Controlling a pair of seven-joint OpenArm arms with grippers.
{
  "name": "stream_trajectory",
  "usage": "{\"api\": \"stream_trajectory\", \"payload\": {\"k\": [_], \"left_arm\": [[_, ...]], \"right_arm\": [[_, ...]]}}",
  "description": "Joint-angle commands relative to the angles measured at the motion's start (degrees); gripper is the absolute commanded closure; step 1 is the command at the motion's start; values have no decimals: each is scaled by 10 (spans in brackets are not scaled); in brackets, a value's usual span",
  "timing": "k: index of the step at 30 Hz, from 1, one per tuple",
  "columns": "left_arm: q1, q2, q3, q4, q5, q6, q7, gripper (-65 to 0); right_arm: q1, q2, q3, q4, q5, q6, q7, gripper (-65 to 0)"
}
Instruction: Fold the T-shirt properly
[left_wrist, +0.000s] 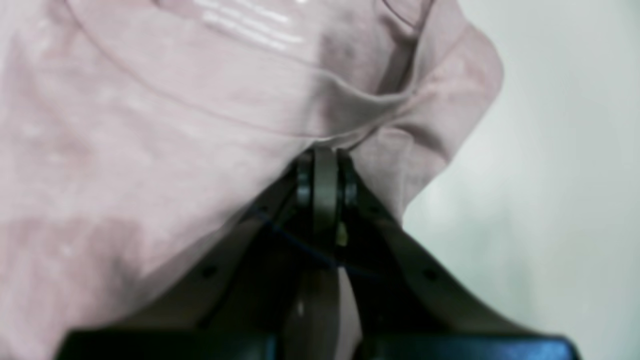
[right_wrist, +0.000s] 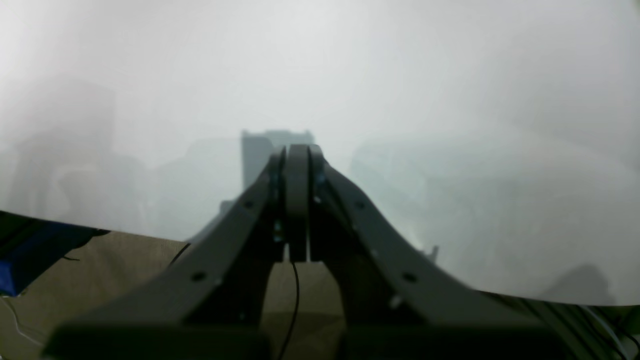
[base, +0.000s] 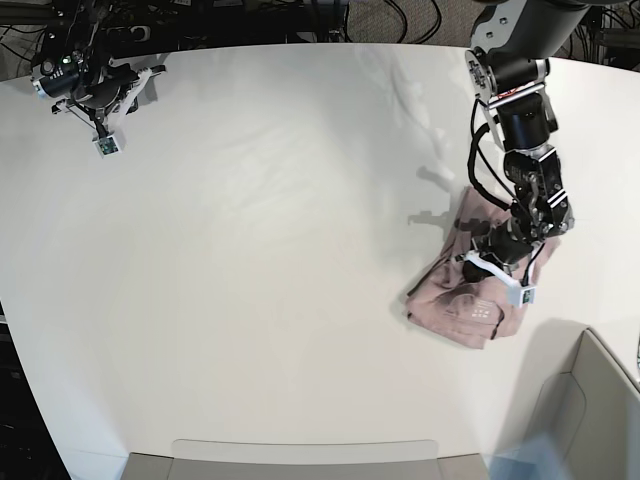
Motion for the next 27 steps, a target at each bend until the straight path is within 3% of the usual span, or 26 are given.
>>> {"api": "stream_trajectory", "payload": {"k": [1,5,9,13,19,23,27], "left_arm": [[-19,-10,-16,10,3,6,-3,0],[-18,-10,-30,65,3,2,-3,0],[14,-7,-28,193,2,2,-3,0],[68,21,-27,340,3,2,-2,0],[221,26,-31,538,3,3,-2,0],[339,53,-55,646,3,3,-3,0],[432,72,-61,662,2,1,-16,0]], "right_arm": [[1,7,4,10,4,3,6,0],[7,7,4,30,6,3,9,0],[25,7,3,68,7,3,9,0],[44,7,4,68,8,3,9,0],[34,2,3,69,8,3,9,0],[0,7,6,70,45,3,9,0],[-44,5,25,70,90,3,9,0]]}}
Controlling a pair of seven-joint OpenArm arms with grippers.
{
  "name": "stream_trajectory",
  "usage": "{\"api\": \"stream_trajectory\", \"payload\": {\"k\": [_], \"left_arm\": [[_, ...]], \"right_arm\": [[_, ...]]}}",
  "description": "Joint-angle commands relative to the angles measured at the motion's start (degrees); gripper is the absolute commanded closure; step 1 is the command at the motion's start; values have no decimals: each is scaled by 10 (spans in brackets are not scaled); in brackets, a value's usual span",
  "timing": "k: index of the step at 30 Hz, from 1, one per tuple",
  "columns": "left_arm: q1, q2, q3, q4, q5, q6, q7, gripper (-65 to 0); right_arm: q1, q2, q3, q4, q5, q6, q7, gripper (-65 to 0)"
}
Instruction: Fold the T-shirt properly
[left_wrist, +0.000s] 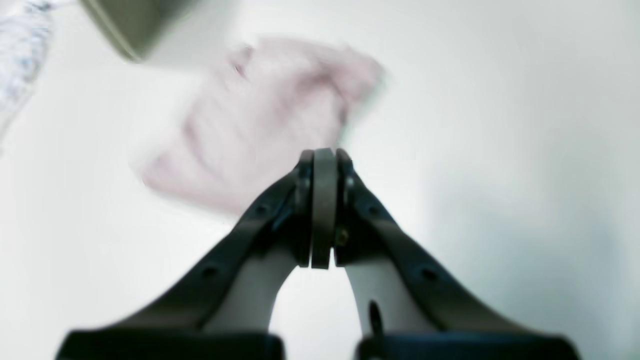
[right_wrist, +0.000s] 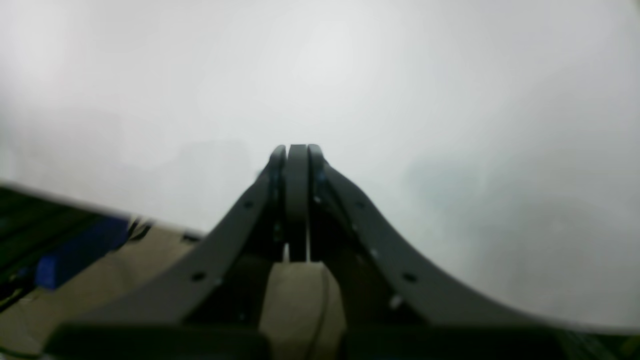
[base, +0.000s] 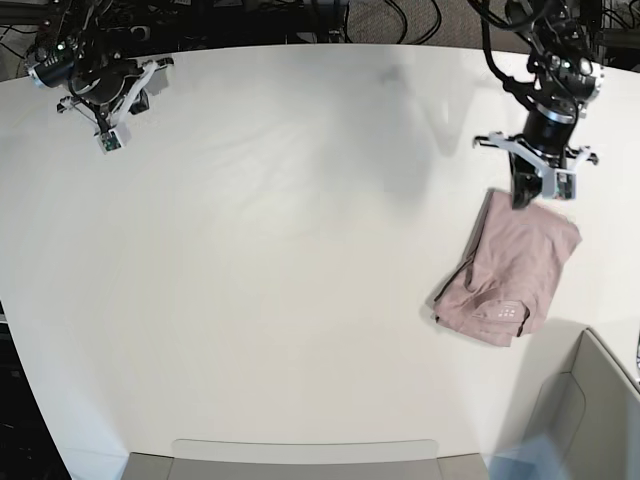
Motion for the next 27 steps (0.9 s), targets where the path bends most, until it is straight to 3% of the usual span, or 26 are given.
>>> {"api": "stream_trajectory", "payload": {"k": [1,6,10,14,16,19,21,25,27], "left_arm": [[19,-7,-4,10,-4,4,-24,0],[142,10,-1,10,-4,4,-109,0],[221,22,-1,10,-4,4,-154,0],[289,34,-3,10,-4,3,-191,0],[325,36,-2,8,-4,3,-211,0],[370,56,-3,6,-4,3,-245,0],[397,61,0,-4,-2,2,-263,0],[417,62,-3,-56,-2,-63,-272,0],[416,68,-3,-105,-2,-75,-272,0]], "right_arm": [[-15,5,17,10,20,3,7,0],[-90,8,80,10,100,5,7,0],[-152,8,136,10,139,64,7,0],[-203,2,169,10,137,128,14,0],[-239,-7,172,10,129,143,43,0],[-282,-50,170,9,83,157,119,0],[-297,-93,160,7,18,157,171,0],[-286,-181,143,-17,-153,157,251,0],[-248,-214,150,-54,-229,157,290,0]]}}
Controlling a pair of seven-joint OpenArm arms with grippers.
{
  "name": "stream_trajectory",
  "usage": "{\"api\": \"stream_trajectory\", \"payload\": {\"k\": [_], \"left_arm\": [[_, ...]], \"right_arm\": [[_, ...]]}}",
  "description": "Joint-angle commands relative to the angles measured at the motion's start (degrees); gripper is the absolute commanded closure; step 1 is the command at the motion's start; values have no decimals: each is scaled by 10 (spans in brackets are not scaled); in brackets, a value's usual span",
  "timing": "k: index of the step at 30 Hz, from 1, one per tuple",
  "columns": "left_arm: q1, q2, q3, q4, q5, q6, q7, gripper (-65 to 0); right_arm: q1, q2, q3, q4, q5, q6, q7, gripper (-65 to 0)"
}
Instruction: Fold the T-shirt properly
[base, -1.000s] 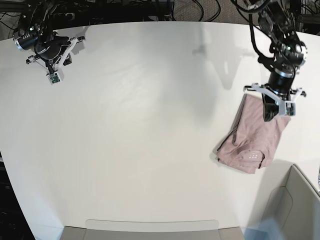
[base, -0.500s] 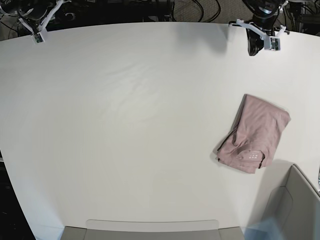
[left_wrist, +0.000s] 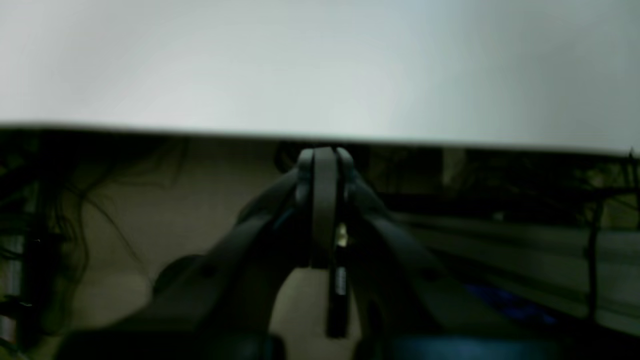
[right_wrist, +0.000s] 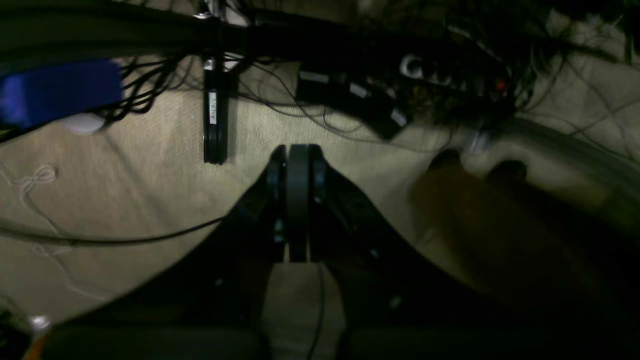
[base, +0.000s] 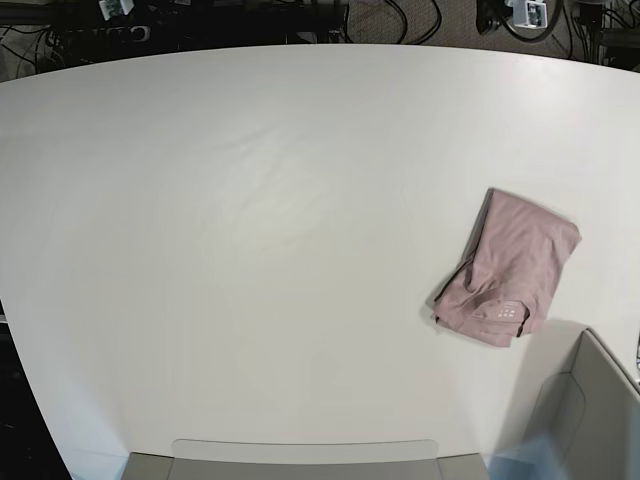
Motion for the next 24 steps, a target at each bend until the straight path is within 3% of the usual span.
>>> {"api": "stream_trajectory", "payload": {"k": [1,5,8,12,17,21,24], "left_arm": [[7,6,-4,-24,-6,0,-10,0],[-46,4,-4,-138,3,0,-10,0],[-100,0,-5,-248,56,0,-21,0],[-173,-4,-5,-404,137,0,-107,0],[-285,-15,-25,-652,215,4,-174,0],[-398,-68,-57,-906,258,89,-274,0],[-455,-109,-44,-1048,287,159,-365,0]], "right_arm": [[18,5,12,-19,-27,6,26,0],[108,5,54,-157,-139,6,73,0],[174,5,115,-258,-211,6,152,0],[249,5,188,-376,-311,6,245,0],[337,29,292,-527,-446,6,353,0],[393,55,378,-651,-558,6,442,0],[412,82,386,-752,-639,6,493,0]]}}
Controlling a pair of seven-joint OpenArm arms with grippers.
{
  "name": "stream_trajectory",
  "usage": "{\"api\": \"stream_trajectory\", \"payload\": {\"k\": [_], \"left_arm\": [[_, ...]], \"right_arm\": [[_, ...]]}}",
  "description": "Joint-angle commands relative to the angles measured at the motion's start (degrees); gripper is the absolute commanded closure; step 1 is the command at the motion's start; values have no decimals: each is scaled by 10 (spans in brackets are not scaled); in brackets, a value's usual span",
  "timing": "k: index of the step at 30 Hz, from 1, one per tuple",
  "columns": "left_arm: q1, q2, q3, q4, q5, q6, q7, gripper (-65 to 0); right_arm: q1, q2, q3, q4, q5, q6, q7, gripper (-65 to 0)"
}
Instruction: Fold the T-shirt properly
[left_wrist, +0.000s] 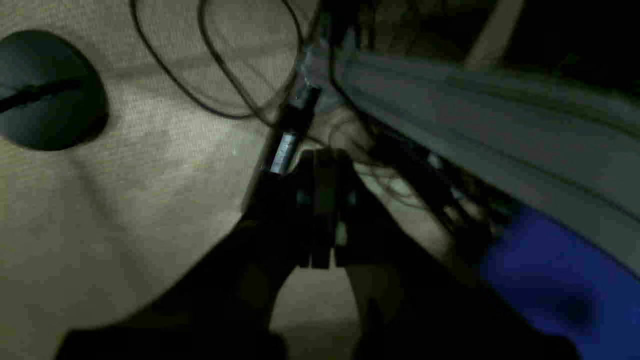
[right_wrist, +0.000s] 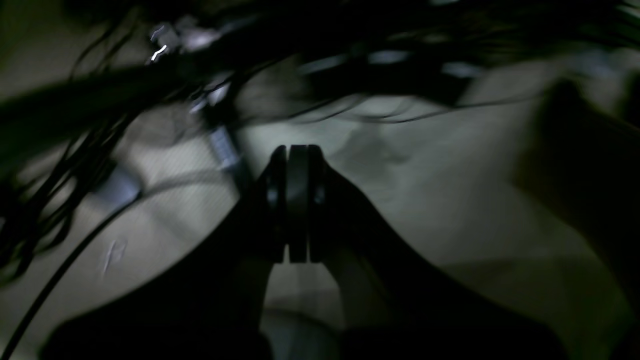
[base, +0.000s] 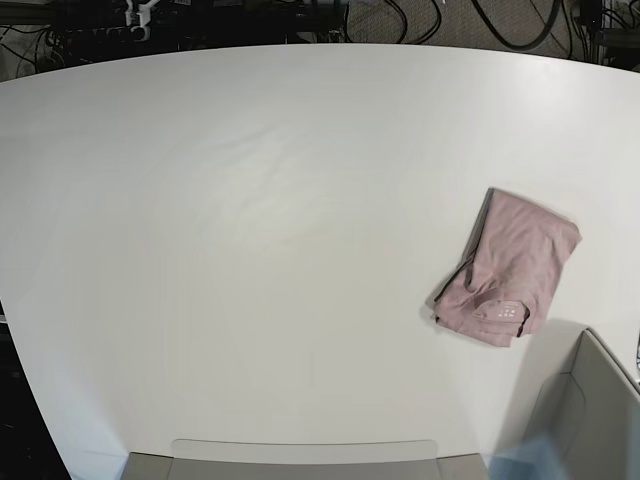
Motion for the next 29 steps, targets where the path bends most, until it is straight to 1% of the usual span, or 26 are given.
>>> {"api": "stream_trajectory", "payload": {"k": [1,3,5,6,8,10,12,13,16,26,29], "left_arm": [[-16,-19,10,5,9,23,-29,0],[-51,-33,30,5,29,88,-34,0],[-64,-34,54,5,46,149,-10,0],[-69,-33,68,5,49,171,2,0],[-75,-31,86,5,49,197,20,0],[-75,-29,86,5,49,198,26,0],[-76,-22,86,5,49,199,29,0],[-77,-21,86,5,49,199,30,0],[-78,-20,86,5,48,199,30,0],[-81,-20,86,5,48,200,30,0],[-101,-20,86,5,48,200,31,0]], "right_arm": [[2,17,1,-40,-24,-13,14,0],[12,58,1,-147,-81,-130,25,0],[26,100,1,-254,-140,-253,24,0],[33,117,1,-300,-171,-317,24,0],[47,138,1,-354,-226,-425,24,0],[60,138,1,-356,-227,-504,24,0],[74,136,1,-356,-227,-543,24,0],[77,136,1,-356,-227,-557,24,0],[92,136,1,-356,-227,-587,24,0],[104,135,1,-356,-227,-590,24,0],[107,135,1,-356,-227,-590,24,0]]}}
